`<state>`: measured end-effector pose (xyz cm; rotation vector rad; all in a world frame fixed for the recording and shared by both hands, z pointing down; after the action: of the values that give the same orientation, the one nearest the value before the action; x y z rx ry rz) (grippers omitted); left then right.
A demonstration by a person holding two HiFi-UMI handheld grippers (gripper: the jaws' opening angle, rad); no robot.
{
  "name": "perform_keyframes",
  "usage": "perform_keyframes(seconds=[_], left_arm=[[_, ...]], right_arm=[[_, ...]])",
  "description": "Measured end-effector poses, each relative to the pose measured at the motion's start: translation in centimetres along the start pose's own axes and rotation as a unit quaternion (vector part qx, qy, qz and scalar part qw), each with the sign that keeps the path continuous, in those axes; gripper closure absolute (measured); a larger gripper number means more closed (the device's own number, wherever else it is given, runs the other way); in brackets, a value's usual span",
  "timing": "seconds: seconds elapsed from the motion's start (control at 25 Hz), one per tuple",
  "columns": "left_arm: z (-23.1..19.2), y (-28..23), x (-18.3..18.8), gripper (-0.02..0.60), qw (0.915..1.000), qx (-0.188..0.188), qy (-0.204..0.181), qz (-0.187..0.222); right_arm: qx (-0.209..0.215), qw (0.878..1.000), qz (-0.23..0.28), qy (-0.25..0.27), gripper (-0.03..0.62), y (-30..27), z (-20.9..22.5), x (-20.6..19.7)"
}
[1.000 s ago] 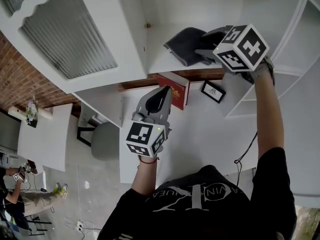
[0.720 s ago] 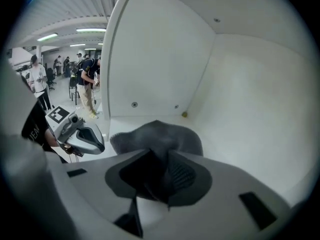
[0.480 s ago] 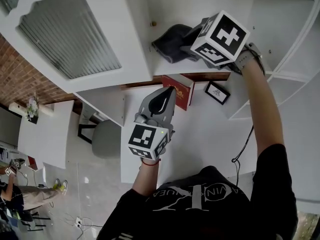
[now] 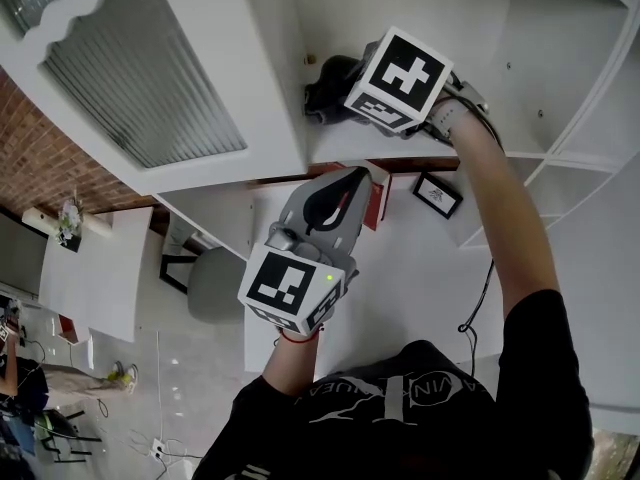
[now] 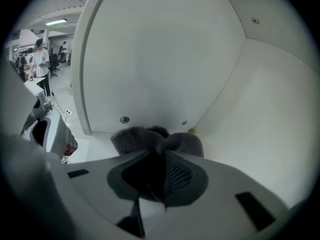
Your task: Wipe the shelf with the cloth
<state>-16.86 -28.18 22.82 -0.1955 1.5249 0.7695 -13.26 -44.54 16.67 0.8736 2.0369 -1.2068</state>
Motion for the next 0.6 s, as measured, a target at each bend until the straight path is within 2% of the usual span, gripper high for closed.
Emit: perform_keyframes(seconds=[0.28, 0.44, 0.6], left_arm=[[-0.6, -0.3, 0.0, 0.571, 1.0000, 0.010, 0.001, 0.002], [-0.6, -0.2, 0.0, 0.571, 0.9999, 0.015, 0.001, 0.002], [-0.7, -0.3, 0.3, 0.571, 0.9999, 0.016, -0.001, 0.006]], right_arm=[[-0.008, 1.000, -0.003, 0.018, 0.519, -1.2, 0.3, 0.4], [-0.012, 1.000, 0.001, 0.011, 0.522, -1.8, 0.6, 0.3], [-0.037, 0.999, -0.001, 0.016, 0.526, -2.7, 1.2, 0.7]])
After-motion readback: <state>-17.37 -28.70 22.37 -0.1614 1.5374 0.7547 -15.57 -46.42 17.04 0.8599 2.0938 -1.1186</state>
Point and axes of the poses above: the fingertips, and each gripper's own axes: y backward along the fingers, z to its right, x out of its top, the point moved 8 cm from there along y, backward along the fingers, and after that the axes turned 14 degrees about z, right-handed, at the moved point
